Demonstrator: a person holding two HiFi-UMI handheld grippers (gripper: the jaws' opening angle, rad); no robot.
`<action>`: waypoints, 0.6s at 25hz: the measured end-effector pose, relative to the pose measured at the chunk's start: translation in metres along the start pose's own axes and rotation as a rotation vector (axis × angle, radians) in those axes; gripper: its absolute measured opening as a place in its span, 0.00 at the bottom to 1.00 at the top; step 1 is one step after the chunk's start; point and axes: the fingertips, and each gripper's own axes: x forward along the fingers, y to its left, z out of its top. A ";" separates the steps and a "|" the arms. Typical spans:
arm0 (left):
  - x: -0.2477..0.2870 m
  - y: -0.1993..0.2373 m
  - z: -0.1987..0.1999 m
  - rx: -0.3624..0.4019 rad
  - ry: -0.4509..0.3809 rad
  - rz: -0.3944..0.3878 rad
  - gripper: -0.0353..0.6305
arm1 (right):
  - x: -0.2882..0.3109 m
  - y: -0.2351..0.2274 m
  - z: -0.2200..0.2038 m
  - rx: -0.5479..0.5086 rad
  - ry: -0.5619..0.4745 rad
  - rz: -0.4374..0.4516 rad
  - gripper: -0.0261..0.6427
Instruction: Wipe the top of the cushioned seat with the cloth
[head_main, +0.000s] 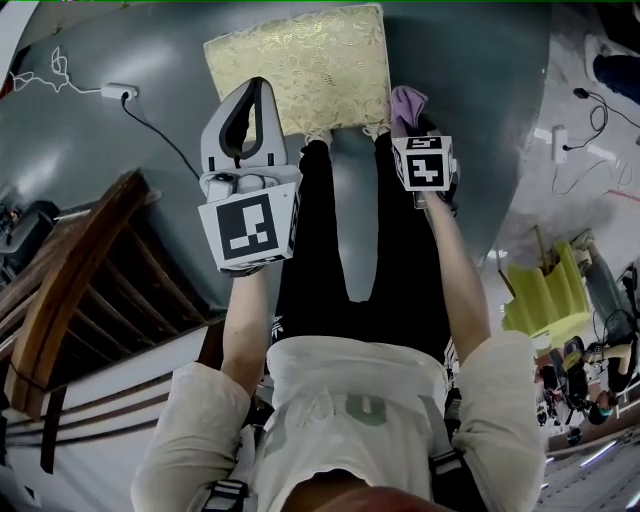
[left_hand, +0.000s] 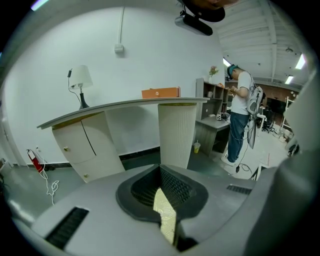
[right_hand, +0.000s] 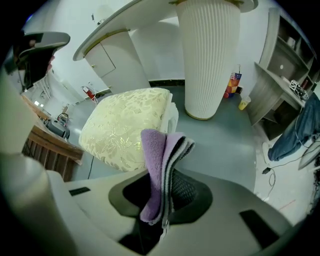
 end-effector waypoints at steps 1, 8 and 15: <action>-0.001 0.001 0.002 -0.005 -0.008 0.003 0.04 | -0.004 -0.001 0.005 0.006 -0.007 -0.007 0.17; -0.031 0.013 0.071 -0.055 -0.106 0.020 0.04 | -0.092 0.006 0.125 -0.018 -0.230 -0.054 0.17; -0.099 0.063 0.201 -0.086 -0.261 0.062 0.04 | -0.279 0.067 0.269 -0.102 -0.553 -0.084 0.17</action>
